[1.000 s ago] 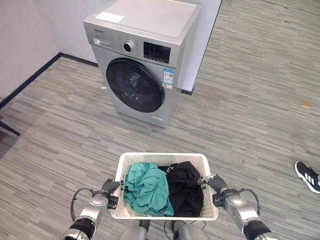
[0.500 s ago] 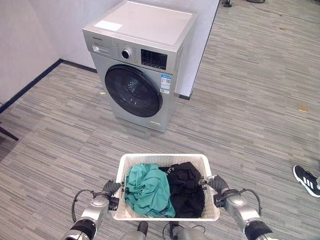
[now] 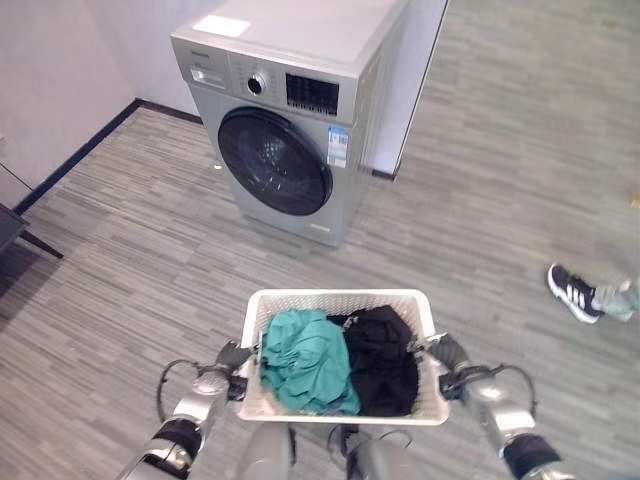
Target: Grab the laundry basket,head to the washer,open it,put in the laundry and shut it.
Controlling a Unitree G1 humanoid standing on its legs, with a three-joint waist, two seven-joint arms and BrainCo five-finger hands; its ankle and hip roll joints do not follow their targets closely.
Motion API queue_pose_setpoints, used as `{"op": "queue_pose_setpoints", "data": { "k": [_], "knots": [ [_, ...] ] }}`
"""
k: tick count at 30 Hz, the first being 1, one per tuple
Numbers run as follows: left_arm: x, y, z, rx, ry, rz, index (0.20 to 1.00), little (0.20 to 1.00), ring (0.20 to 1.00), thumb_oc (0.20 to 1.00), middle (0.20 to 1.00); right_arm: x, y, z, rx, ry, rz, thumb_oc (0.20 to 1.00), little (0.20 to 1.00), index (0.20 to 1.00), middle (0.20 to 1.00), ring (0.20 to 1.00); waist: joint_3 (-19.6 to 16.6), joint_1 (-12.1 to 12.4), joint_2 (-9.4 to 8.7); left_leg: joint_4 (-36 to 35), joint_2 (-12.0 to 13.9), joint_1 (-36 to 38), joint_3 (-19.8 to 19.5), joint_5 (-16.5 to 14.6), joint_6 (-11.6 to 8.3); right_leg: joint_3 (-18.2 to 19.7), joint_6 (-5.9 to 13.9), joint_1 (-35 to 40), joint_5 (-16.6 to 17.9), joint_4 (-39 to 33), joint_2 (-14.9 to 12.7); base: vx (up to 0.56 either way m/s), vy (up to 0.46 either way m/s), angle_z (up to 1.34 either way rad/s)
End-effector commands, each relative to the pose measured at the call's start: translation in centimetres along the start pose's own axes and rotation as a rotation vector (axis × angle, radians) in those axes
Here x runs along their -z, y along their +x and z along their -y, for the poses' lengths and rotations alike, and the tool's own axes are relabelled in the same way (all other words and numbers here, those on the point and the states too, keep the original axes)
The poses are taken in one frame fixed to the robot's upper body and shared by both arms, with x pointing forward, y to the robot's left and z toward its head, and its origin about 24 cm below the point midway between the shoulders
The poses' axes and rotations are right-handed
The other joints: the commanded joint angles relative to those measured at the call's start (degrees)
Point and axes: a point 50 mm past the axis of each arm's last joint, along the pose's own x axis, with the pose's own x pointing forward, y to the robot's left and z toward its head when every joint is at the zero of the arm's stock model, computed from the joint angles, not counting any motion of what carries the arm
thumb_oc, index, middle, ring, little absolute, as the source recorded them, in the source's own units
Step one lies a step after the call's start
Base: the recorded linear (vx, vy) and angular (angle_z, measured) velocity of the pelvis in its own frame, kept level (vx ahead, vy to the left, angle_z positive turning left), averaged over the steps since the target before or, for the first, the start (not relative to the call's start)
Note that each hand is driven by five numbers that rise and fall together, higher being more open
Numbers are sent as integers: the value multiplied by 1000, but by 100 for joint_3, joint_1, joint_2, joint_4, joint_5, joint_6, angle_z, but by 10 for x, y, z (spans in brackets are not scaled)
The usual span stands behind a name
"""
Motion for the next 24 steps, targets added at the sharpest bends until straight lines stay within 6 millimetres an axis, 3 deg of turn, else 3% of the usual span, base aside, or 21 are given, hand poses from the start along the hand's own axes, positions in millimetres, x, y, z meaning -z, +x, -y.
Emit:
{"op": "queue_pose_setpoints", "data": {
  "k": [1,4,5,9,18,20,23,24],
  "knots": [
    [-40,1,-35,-93,-57,174,200,200,200,200,200,-17,-10,3,-71,-29,116,200,200,200,200,200,-509,109,-94,237,-204,-165,-74,622,266,178,780,1315,204,-920,-319,193,255,-61],
    [-35,1,-39,-103,-48,158,200,200,200,200,200,-10,-11,1,-59,-16,94,200,200,200,200,200,-580,108,-127,610,-408,-245,42,439,341,300,913,1401,238,-856,-583,225,340,-47],
    [-34,-1,-45,-119,-53,163,200,200,200,200,200,-7,-10,-6,-82,13,88,200,200,200,200,200,-644,159,-176,898,-542,-257,170,203,417,417,1005,1375,304,-845,-754,213,367,-20],
    [-29,-2,-51,-143,-69,148,200,200,200,200,200,-2,-8,-17,-118,-4,65,200,200,200,200,200,-714,304,-246,890,-610,-155,363,9,559,537,1179,1242,589,-914,-989,106,231,-32],
    [-13,-5,-49,-137,-101,117,200,200,200,200,200,1,-7,-23,-151,-22,47,200,200,200,200,200,-748,413,-401,934,-816,-3,522,-302,717,584,1442,1126,1122,-988,-1231,43,136,-17],
    [-10,-6,-47,-136,-105,108,200,200,200,200,200,2,-7,-21,-143,-21,43,200,200,200,200,200,-770,403,-421,960,-904,68,503,-398,774,604,1491,1068,1289,-838,-1272,34,131,-13],
    [-9,-7,-45,-129,-111,111,200,200,200,200,200,-1,-7,-17,-127,-26,50,200,200,200,200,200,-724,345,-336,856,-993,325,480,-454,904,538,1493,591,1918,43,-1327,8,143,-7],
    [-9,-7,-45,-129,-111,111,200,200,200,200,200,-1,-7,-17,-127,-26,50,200,200,200,200,200,-721,344,-336,852,-993,329,480,-452,904,538,1492,591,1917,46,-1327,-10,213,-5]
  ]
}}
